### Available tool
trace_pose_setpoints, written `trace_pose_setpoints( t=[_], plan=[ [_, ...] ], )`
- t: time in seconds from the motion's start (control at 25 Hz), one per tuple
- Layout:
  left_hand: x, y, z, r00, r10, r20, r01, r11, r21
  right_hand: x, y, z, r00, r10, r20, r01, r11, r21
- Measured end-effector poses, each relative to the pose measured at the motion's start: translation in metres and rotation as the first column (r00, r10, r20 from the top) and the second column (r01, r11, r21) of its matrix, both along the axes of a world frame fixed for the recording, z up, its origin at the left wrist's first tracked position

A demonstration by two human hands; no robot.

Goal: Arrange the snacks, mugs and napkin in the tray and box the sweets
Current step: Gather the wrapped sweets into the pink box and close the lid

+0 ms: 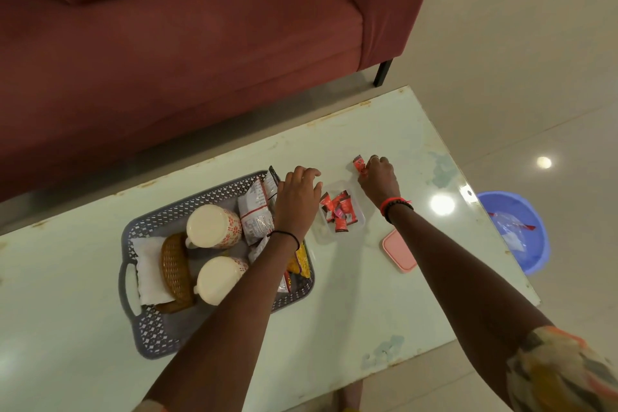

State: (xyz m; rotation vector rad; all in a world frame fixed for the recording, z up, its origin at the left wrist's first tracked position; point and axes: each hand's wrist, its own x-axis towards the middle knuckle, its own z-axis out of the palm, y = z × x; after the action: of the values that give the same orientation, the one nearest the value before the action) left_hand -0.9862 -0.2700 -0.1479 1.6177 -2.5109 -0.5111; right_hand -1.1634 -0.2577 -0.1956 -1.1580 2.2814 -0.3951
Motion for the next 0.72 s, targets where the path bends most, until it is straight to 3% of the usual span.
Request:
trace_pose_setpoints(
  t=[0.2, 0.52, 0.64, 0.72],
  plan=[
    [-0.003, -0.006, 0.005, 1.000, -0.022, -0.004, 0.022, 1.000, -0.008, 0.002, 0.014, 0.020, 0.981, -0.128, 0.148, 0.140, 0.987, -0.074],
    [-0.012, -0.009, 0.020, 0.998, -0.044, 0.034, 0.044, 0.999, -0.004, 0.042, 0.057, 0.043, 0.974, 0.133, 0.185, -0.123, 0.990, -0.065],
    [-0.014, -0.004, 0.021, 0.998, -0.051, 0.046, 0.051, 0.999, 0.016, 0.019, 0.067, 0.047, 0.987, -0.003, 0.159, 0.020, 0.994, -0.106],
    [-0.015, -0.002, 0.020, 0.997, -0.059, 0.055, 0.057, 0.998, 0.031, -0.005, 0.087, 0.041, 0.974, -0.210, 0.091, 0.212, 0.977, -0.009]
  ],
)
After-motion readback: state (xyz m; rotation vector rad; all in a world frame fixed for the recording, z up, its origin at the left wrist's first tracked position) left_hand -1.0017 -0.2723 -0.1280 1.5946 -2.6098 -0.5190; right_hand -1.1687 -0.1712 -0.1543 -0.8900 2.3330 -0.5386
